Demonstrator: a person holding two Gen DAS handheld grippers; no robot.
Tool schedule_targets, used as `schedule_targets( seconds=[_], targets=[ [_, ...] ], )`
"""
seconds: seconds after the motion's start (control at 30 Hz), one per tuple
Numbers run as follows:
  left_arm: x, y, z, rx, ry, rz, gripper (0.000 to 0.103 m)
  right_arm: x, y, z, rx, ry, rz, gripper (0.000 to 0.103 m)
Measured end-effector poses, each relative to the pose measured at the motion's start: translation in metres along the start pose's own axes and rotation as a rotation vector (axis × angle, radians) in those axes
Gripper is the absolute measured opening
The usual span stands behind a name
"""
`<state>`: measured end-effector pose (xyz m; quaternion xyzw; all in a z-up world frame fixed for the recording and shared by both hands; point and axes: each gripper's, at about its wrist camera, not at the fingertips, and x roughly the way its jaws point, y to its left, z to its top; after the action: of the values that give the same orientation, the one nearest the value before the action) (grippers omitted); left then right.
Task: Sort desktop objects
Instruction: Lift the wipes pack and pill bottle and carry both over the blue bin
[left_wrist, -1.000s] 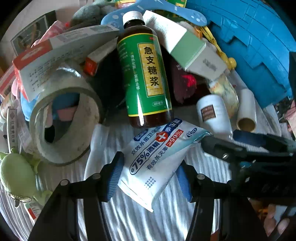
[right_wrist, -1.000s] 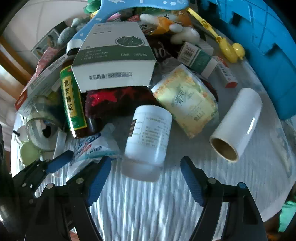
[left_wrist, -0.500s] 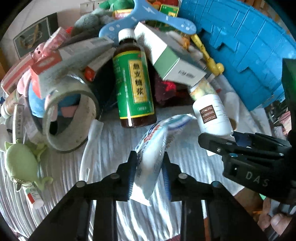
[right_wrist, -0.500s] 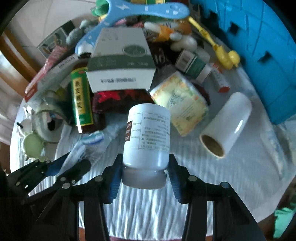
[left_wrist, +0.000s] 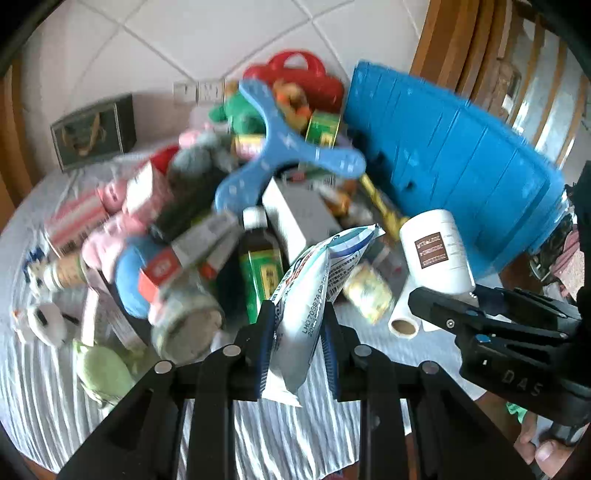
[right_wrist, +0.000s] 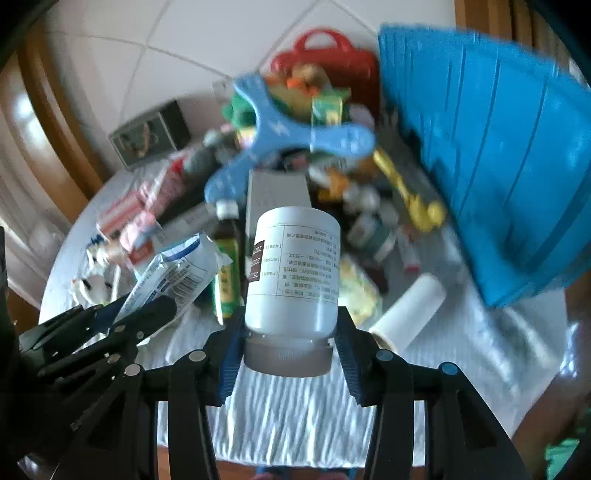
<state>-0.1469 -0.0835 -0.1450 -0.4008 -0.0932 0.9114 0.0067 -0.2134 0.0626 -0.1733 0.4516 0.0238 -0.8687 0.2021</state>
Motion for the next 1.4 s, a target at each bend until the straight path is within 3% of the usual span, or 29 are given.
schedule_targets(
  seconds=[0.3,0.5,0.67,0.87,1.07,1.17,1.27,1.4],
  targets=[
    [-0.059,-0.02,0.033,0.055,-0.182,0.019,0.024,-0.072,0.017,0.026,-0.048,-0.173,-0.038,0.046],
    [-0.074,-0.063,0.059,0.105,-0.26,0.015,0.024,-0.112,-0.006,0.046,-0.047,-0.275,-0.055,0.046],
    [-0.075,-0.128,0.093,0.135,-0.34,0.002,0.024,-0.144,-0.057,0.072,-0.048,-0.356,-0.071,0.046],
    [-0.055,-0.239,0.149,0.131,-0.417,0.004,0.024,-0.181,-0.165,0.115,-0.076,-0.414,-0.122,0.046],
    [-0.006,-0.344,0.195,0.122,-0.347,0.004,0.024,-0.194,-0.281,0.152,-0.108,-0.398,-0.19,0.046],
    [0.028,-0.381,0.205,0.134,-0.239,-0.036,0.024,-0.185,-0.326,0.165,-0.13,-0.34,-0.215,0.046],
    [0.069,-0.403,0.21,0.129,-0.064,-0.094,0.024,-0.17,-0.367,0.165,-0.155,-0.256,-0.237,0.046],
    [0.098,-0.423,0.208,0.14,0.039,-0.05,0.024,-0.154,-0.403,0.158,-0.176,-0.197,-0.261,0.046]
  ],
)
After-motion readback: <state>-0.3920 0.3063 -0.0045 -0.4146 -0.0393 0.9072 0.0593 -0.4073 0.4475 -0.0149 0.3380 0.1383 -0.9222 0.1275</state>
